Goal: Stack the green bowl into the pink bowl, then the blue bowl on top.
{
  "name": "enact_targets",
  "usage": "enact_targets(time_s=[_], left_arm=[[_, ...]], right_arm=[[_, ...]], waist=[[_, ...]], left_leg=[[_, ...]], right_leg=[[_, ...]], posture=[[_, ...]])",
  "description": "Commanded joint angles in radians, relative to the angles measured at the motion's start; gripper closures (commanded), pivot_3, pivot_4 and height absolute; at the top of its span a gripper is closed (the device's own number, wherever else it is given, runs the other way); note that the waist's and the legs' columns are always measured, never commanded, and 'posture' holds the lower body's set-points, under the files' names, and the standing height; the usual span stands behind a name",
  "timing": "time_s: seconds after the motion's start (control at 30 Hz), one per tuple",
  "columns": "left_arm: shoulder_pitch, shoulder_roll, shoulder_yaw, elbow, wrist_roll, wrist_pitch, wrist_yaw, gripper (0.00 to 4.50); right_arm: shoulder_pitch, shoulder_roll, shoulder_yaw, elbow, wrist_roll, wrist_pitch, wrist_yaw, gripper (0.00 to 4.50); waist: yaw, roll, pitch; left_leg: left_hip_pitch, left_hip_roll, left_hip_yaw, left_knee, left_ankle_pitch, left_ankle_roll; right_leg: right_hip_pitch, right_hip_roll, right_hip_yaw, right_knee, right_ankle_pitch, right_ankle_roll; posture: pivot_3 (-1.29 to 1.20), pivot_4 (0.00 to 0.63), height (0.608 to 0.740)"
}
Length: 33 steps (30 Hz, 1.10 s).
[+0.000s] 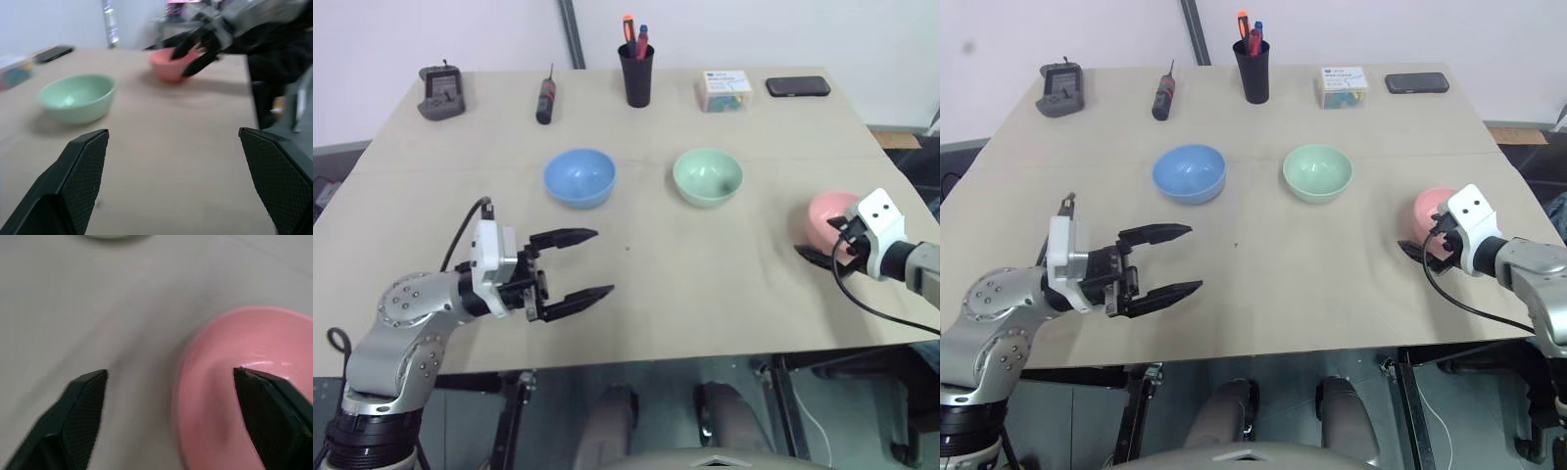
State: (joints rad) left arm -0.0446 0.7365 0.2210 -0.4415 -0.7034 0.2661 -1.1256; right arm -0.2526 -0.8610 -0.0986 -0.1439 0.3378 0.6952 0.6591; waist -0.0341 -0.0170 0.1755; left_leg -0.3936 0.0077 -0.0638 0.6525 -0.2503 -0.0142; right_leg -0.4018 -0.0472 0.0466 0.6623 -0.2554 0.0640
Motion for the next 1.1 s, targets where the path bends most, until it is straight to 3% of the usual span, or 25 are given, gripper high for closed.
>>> enact_targets(time_s=[0.03, 0.13, 0.17, 0.27, 0.47, 0.7, 0.97, 1.1], left_arm=[[-0.011, -0.008, 0.000, -0.041, -0.022, 0.002, 0.016, 0.00], [-0.004, -0.011, 0.003, -0.042, -0.020, 0.000, 0.020, 0.00], [-0.001, -0.013, 0.004, -0.040, -0.017, -0.002, 0.021, 0.00], [0.003, -0.018, 0.003, -0.042, -0.011, -0.004, 0.028, 0.00], [0.005, -0.023, 0.010, -0.037, -0.010, -0.006, 0.037, 0.00], [0.006, -0.035, 0.010, -0.017, 0.002, -0.011, 0.057, 0.00], [-0.014, -0.039, 0.008, 0.004, 0.020, -0.014, 0.071, 0.00], [-0.003, -0.036, 0.018, -0.009, 0.015, -0.009, 0.078, 0.00]], right_arm=[[-0.021, 0.000, -0.012, 0.010, -0.027, -0.018, -0.001, 2.19], [-0.020, 0.007, -0.010, 0.003, -0.030, -0.018, 0.003, 2.93], [-0.019, 0.010, -0.008, -0.002, -0.030, -0.017, 0.004, 3.47], [-0.022, 0.019, 0.003, -0.013, -0.035, -0.020, 0.009, 4.43], [-0.022, 0.040, 0.043, -0.101, -0.040, -0.094, 0.059, 4.43], [-0.001, 0.123, 0.242, -0.352, 0.040, -0.098, 0.183, 4.43], [-0.166, 0.267, 0.501, -0.175, -0.110, -0.194, 0.241, 4.43], [-0.231, 0.296, 0.533, -0.086, -0.149, -0.239, 0.281, 3.07]], waist=[[0.000, 0.000, 0.000], [-0.001, 0.000, 0.000], [-0.001, 0.000, 0.000], [-0.001, 0.000, 0.000], [-0.002, 0.000, 0.000], [-0.002, 0.000, 0.000], [-0.006, -0.001, 0.000], [-0.003, -0.001, 0.000]], left_leg=[[0.000, 0.000, 0.000, 0.000, 0.000, 0.000], [0.000, 0.000, 0.000, 0.000, 0.000, 0.000], [0.000, 0.000, 0.000, 0.000, 0.000, 0.000], [0.000, 0.000, 0.000, 0.000, 0.000, 0.000], [0.000, 0.000, 0.000, 0.000, 0.000, 0.000], [0.000, 0.001, -0.001, 0.000, 0.000, 0.000], [0.001, 0.001, -0.001, 0.001, 0.000, 0.000], [0.001, 0.001, -0.001, 0.001, 0.000, 0.000]], right_leg=[[0.000, 0.000, 0.000, 0.000, 0.000, 0.000], [0.000, 0.000, 0.000, 0.000, 0.000, 0.000], [0.000, 0.000, 0.000, 0.000, 0.000, 0.000], [0.000, 0.000, 0.000, 0.000, 0.000, 0.000], [0.000, 0.000, 0.000, 0.000, 0.000, 0.000], [0.000, 0.000, -0.001, 0.000, 0.000, 0.000], [0.000, 0.001, -0.001, 0.000, 0.000, 0.000], [0.000, 0.001, -0.001, 0.001, 0.000, 0.000]], posture=[[0.00, 0.150, 0.740], [0.00, 0.150, 0.740], [0.00, 0.150, 0.740], [0.00, 0.150, 0.740], [0.00, 0.150, 0.740], [0.00, 0.150, 0.740], [0.00, 0.150, 0.740], [0.00, 0.150, 0.740]])
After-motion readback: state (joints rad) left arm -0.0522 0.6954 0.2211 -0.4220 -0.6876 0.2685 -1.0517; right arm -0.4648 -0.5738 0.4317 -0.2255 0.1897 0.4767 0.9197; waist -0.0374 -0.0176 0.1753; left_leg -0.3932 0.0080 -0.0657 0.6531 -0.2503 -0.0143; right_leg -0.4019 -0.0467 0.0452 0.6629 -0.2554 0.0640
